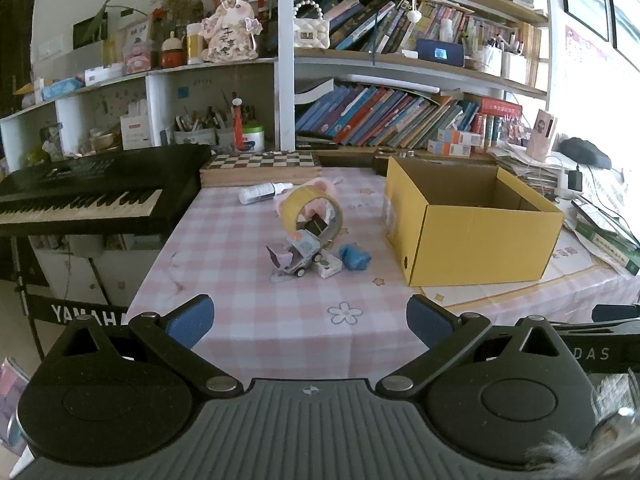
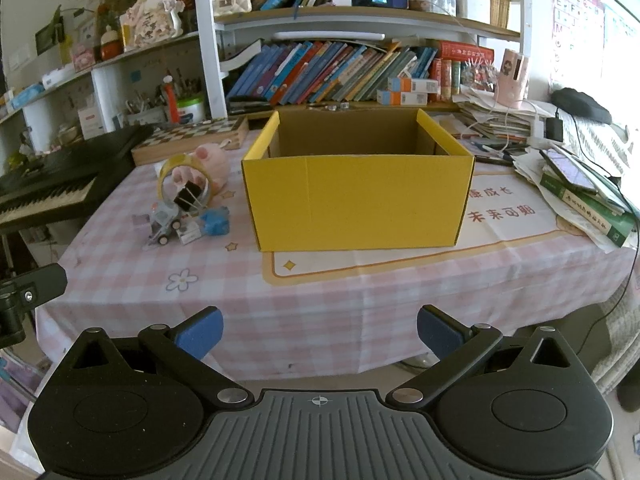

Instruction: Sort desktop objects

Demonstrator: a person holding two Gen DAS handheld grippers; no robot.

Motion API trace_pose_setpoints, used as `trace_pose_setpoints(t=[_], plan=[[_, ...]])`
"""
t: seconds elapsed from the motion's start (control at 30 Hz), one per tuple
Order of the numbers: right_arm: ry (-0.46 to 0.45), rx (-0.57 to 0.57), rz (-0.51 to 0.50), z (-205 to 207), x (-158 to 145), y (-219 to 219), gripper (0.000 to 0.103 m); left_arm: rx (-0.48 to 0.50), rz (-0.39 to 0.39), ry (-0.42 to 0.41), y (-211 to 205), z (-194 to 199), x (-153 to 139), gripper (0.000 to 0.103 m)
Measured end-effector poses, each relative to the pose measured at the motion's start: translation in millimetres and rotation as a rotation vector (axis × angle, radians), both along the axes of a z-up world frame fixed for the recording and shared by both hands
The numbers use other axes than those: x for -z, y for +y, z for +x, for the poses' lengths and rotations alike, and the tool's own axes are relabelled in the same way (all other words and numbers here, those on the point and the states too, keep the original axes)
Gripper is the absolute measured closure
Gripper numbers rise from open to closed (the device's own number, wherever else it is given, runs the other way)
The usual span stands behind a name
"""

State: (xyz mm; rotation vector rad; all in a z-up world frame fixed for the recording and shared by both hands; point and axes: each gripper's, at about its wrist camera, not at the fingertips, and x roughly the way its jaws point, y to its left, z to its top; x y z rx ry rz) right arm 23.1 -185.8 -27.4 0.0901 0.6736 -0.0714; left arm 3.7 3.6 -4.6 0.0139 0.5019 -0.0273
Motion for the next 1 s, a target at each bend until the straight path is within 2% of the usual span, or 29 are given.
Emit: trace_pose_setpoints(t=[1.0], plan=[[0.004,-0.019,0.009,-3.9,1.7,3.7,0.000,-0.010,0.006,0.001,0.7,-1.8,0.6,0.000]])
